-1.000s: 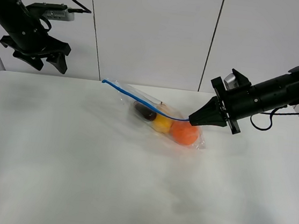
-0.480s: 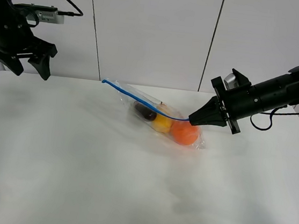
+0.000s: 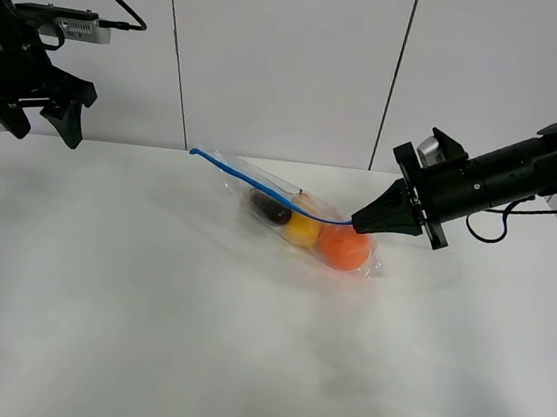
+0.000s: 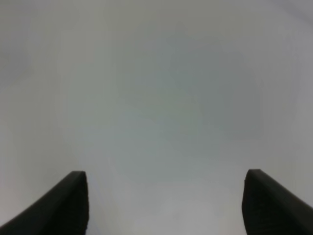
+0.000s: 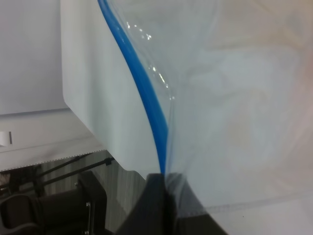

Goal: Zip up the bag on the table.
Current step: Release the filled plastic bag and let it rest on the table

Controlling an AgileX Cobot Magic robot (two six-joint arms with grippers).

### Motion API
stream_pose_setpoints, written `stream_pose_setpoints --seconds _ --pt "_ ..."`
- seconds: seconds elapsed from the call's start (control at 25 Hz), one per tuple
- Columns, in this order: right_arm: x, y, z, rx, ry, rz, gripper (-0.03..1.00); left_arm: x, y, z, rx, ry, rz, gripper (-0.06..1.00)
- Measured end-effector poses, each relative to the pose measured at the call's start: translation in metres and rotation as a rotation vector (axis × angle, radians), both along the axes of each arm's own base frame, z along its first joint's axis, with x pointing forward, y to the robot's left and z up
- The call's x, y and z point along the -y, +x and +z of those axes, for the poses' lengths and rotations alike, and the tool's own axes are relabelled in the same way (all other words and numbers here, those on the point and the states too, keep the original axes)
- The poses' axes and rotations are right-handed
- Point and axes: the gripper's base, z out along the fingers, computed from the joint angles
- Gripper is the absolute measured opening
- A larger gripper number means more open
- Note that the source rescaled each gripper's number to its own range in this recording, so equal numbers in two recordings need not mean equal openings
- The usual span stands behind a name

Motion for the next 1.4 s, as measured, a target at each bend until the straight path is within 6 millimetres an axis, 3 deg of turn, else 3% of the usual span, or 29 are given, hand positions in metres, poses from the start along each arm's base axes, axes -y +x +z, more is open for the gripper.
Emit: stream_pose_setpoints --seconds 0.24,0.4,0.72,0.96,1.24,1.4 --pt "0.0 0.0 0.0 0.0 0.0 0.0 0.0 -0.002 -0.065 0.017 0.007 -0.004 0.013 0.95" --pt "0.0 0.0 0.0 0.0 0.0 0.0 0.0 -0.004 -0.126 0.023 0.031 -0.007 0.022 0.95" --pt "0.0 0.0 0.0 0.0 0.0 0.0 0.0 -0.007 -0.235 -0.004 0.093 -0.033 0.087 0.95" --pt "0.0 0.0 0.0 0.0 0.0 0.0 0.0 -0.007 -0.29 -0.03 0.205 -0.056 0.091 0.95" --pt "0.001 0.0 -0.002 0.004 -0.023 0.008 0.0 -0.007 -0.334 -0.019 0.461 -0.087 0.084 0.95" --pt "-0.008 -0.001 -0.003 0.018 -0.045 0.026 0.02 -0.008 -0.358 -0.015 0.604 -0.1 0.082 0.95"
